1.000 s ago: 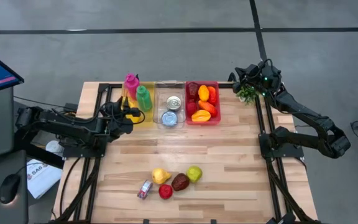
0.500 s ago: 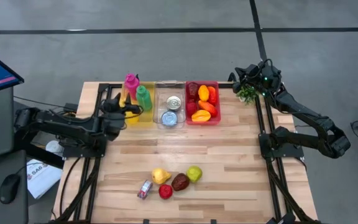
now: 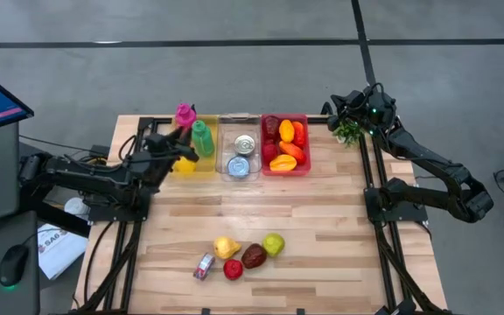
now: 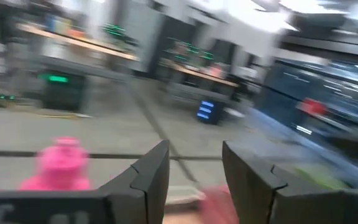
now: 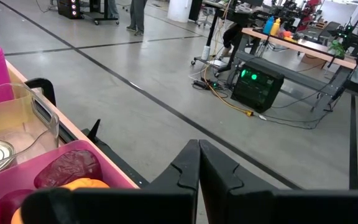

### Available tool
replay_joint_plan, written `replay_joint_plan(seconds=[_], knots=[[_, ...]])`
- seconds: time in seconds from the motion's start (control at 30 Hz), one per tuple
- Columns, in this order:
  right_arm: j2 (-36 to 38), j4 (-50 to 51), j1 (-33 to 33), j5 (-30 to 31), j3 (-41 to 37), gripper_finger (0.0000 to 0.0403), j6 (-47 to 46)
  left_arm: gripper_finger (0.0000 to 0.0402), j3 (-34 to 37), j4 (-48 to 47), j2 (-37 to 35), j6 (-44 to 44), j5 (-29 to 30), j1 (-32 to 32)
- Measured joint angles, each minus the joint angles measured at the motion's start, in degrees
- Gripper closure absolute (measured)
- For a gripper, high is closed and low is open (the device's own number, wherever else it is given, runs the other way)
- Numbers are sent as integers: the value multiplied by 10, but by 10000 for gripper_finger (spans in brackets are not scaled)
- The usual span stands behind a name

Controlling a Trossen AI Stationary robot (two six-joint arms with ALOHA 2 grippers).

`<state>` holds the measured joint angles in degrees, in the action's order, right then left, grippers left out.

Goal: Pick & Place Food Item
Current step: Put the red tuna can into the transparent bin

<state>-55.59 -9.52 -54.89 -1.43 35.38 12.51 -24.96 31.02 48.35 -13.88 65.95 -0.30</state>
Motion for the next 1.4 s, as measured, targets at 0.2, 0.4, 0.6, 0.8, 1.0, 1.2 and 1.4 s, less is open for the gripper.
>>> replay_joint_plan(seconds=[0.2,0.4,0.6,0.8,1.0,1.2,1.4], knots=[[0,0,0,0,0,400,0,300,0,0,0,-4,-223,0],[0,0,0,0,0,400,0,327,0,0,0,-57,-424,0],[0,0,0,0,0,400,0,351,0,-1,0,-94,-488,0],[0,0,0,0,0,400,0,383,0,-1,0,-95,-488,0],[0,0,0,0,0,400,0,398,0,-1,0,-95,-488,0],[0,0,0,0,0,400,0,401,0,-1,0,-95,-488,0],[0,0,0,0,0,400,0,400,0,-1,0,-95,-488,0]])
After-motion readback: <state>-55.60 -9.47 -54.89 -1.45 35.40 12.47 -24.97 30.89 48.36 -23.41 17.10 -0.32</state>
